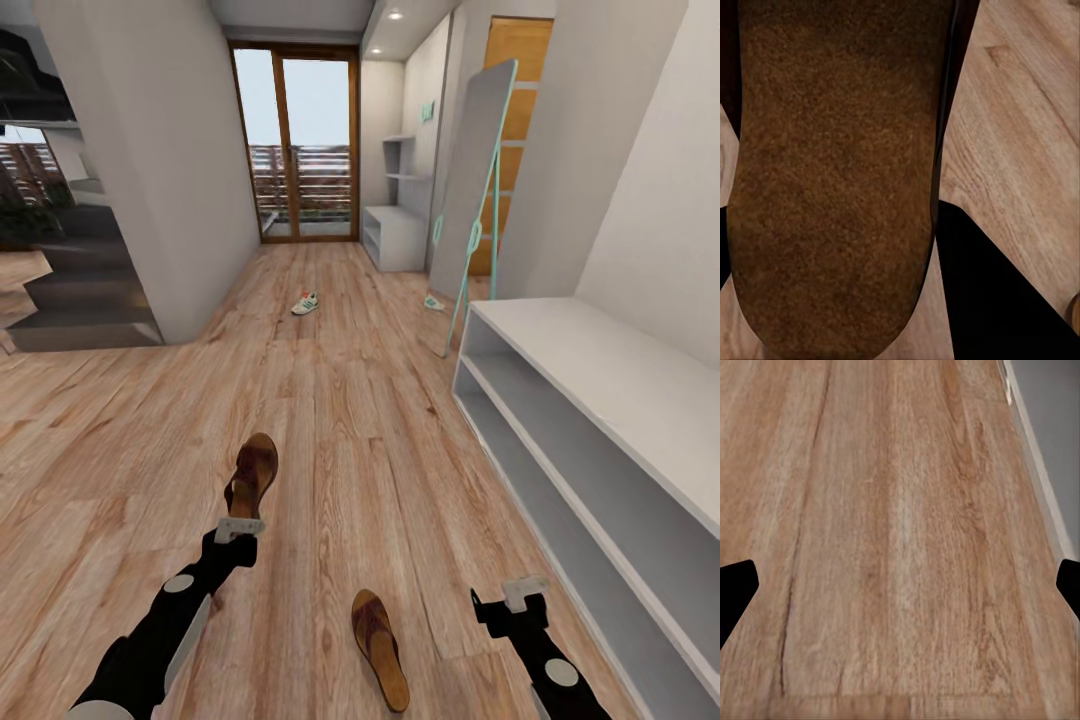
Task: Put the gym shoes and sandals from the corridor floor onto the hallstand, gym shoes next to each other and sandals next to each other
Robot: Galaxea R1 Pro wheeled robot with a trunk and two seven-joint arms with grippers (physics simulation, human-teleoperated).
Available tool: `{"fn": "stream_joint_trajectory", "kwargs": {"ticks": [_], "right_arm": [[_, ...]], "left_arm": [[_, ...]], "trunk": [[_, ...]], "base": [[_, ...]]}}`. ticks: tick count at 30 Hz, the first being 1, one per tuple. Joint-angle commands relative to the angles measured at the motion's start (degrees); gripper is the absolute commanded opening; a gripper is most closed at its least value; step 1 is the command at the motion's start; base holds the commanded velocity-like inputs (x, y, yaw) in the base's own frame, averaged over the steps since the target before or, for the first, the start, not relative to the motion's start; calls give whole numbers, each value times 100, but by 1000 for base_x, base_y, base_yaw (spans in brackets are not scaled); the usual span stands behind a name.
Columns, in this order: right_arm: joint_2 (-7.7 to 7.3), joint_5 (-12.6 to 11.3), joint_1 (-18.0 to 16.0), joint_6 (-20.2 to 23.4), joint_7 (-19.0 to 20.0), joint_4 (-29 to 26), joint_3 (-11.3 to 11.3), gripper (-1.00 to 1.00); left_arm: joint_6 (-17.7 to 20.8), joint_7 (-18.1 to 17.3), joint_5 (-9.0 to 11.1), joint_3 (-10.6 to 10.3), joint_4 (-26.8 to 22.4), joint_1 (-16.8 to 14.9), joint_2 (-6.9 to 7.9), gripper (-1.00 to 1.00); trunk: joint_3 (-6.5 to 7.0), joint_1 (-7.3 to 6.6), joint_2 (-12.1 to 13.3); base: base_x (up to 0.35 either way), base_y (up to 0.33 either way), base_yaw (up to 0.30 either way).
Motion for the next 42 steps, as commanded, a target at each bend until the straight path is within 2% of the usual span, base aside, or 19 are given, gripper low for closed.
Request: {"fn": "stream_joint_trajectory", "kwargs": {"ticks": [1, 12, 19, 27, 31, 36, 42], "right_arm": [[-10, 54, -2, -19, -3, 30, 0, 100], [-5, 50, -2, -40, -3, 660, -4, 100], [-4, 43, -2, -49, -3, 724, -7, 100], [9, 41, -2, -50, -3, 733, -1, 100], [14, 41, -2, -44, -3, 736, 0, 100], [9, 42, -2, -42, -3, 736, -5, 100], [-16, 49, -2, -42, -3, 735, -8, 100]], "left_arm": [[48, -17, -14, -3, -28, 0, 0, -100], [75, 7, 22, 28, -46, 2, -2, -100], [79, 16, 211, 89, -10, 2, 4, -100], [80, 12, 274, 101, -100, 2, -10, -100], [81, 11, 283, 86, -136, 2, -20, -100], [68, 9, 260, 70, -148, 2, -147, -100], [66, 5, 278, 62, -157, 6, -176, -100]], "trunk": [[-4, -1, -2], [-3, -1, -2], [-3, -1, -2], [-3, -1, -2], [-3, -1, -2], [-3, -1, -2], [-3, -1, -2]], "base": [[0, 0, 0], [0, 157, 0], [0, 295, 27], [0, 285, 226], [0, 89, 272], [0, 16, 264], [-67, -25, 62]]}}
